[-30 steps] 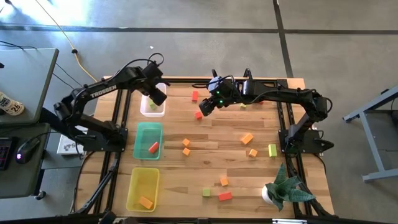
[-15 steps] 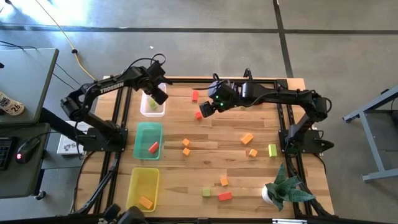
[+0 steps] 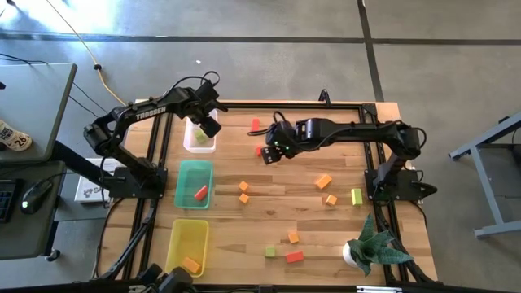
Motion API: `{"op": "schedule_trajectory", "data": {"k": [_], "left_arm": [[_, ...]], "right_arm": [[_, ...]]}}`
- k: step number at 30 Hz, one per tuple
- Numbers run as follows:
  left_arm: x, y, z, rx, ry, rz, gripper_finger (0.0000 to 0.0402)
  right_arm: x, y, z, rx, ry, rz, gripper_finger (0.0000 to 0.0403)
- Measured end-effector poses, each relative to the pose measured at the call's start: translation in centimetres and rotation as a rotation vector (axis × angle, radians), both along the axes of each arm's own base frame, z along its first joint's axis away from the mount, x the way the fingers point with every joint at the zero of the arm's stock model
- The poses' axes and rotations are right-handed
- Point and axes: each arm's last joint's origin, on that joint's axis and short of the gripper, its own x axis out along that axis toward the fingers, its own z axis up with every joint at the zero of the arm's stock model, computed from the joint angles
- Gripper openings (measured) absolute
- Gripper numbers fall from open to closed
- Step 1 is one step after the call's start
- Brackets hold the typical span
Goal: Sort & place blocks by color
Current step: Put the green cube block into the transparent bin, then put the orange cube block into the blue bin
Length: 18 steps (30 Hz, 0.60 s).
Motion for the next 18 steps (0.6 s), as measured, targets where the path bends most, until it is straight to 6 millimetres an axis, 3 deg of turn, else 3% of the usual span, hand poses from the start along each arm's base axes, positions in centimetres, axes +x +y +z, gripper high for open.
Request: {"op": "schedule_trajectory", "data": {"k": [8,18], "left_arm": [[-0.2,0.1,0.1,0.004,0.008,0.002,0.0188],[0.4,0.8,2.2,0.038,-0.040,-0.004,0.0186]], "right_arm": [[1.3,-0.2,-1.3,-0.011,-0.007,0.006,0.0233],[3.5,-1.6,-1.9,-0.288,-0.082,0.054,0.0233]]}}
